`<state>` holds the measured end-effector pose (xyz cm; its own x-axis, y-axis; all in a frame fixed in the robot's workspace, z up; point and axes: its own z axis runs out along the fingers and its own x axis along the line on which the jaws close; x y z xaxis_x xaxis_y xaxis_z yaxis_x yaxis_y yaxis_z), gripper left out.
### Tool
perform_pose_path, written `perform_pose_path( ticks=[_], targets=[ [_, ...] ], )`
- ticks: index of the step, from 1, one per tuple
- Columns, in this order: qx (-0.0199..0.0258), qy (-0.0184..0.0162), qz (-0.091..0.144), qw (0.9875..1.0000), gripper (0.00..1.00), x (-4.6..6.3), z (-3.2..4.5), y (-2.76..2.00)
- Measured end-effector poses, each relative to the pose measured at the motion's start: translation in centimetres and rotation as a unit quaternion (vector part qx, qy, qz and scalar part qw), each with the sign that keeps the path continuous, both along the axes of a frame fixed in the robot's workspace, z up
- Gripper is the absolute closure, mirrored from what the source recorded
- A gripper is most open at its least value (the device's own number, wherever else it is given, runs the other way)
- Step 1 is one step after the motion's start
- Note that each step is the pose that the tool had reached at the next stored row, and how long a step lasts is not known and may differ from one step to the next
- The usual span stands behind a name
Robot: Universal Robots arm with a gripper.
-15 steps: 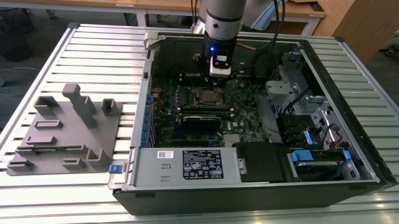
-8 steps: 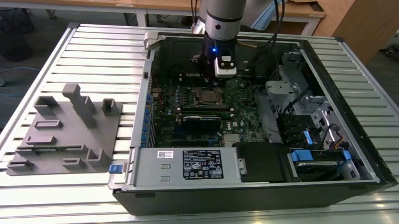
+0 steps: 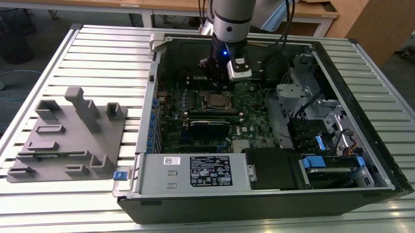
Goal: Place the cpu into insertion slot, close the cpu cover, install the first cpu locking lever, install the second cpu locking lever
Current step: 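Close the cpu cover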
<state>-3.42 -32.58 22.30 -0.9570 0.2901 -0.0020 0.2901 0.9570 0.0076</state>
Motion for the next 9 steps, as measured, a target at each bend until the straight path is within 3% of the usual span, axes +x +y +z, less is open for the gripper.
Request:
perform_pose_path(
  ticks=[4,9],
  targets=[
    [0.0000,-0.0013,0.036,0.9994,0.89,0.00,-0.05,0.00],
    [0.0000,-0.0036,0.081,0.9967,0.89,0.00,-0.11,0.00]
  ],
)
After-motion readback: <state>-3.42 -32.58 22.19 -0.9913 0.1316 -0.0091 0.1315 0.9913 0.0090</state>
